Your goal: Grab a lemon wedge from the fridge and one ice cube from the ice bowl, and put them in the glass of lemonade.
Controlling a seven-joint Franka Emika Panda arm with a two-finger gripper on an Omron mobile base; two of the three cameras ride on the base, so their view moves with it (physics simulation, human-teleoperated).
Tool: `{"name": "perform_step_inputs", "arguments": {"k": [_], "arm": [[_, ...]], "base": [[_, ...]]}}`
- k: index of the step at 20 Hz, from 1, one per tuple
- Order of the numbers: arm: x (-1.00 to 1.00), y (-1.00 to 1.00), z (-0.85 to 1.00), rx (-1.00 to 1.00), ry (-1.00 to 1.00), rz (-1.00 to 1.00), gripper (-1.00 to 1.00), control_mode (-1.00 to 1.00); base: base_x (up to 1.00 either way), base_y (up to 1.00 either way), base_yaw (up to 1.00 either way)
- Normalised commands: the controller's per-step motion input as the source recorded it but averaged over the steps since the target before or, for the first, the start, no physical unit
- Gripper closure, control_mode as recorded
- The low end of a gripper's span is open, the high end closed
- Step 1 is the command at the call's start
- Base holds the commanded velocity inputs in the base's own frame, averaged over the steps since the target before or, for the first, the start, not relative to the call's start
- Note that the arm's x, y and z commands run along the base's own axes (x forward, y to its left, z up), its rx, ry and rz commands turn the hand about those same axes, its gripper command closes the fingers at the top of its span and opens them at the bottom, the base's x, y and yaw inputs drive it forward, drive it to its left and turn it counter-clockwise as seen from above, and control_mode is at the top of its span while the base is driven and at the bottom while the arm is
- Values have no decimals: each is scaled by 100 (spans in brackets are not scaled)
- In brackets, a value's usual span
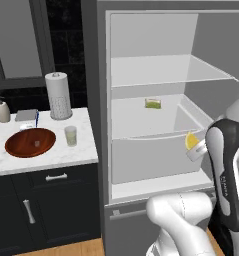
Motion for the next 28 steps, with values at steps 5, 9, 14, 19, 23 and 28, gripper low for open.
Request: {"name": "perform_step_inputs", "arguments": {"k": [5,9,14,19,23,28], "arm": [[-17,12,0,0,0,0,100,100],[0,0,0,0,0,0,100,100],[0,0,0,0,0,0,100,100],[0,0,0,0,0,0,100,100],[0,0,0,0,0,0,100,100],[0,0,0,0,0,0,100,100]], "base": [[-20,24,0],[-35,98,-4],[0,100,-7],[23,90,-15],[41,48,-14],[46,15,-13]]}}
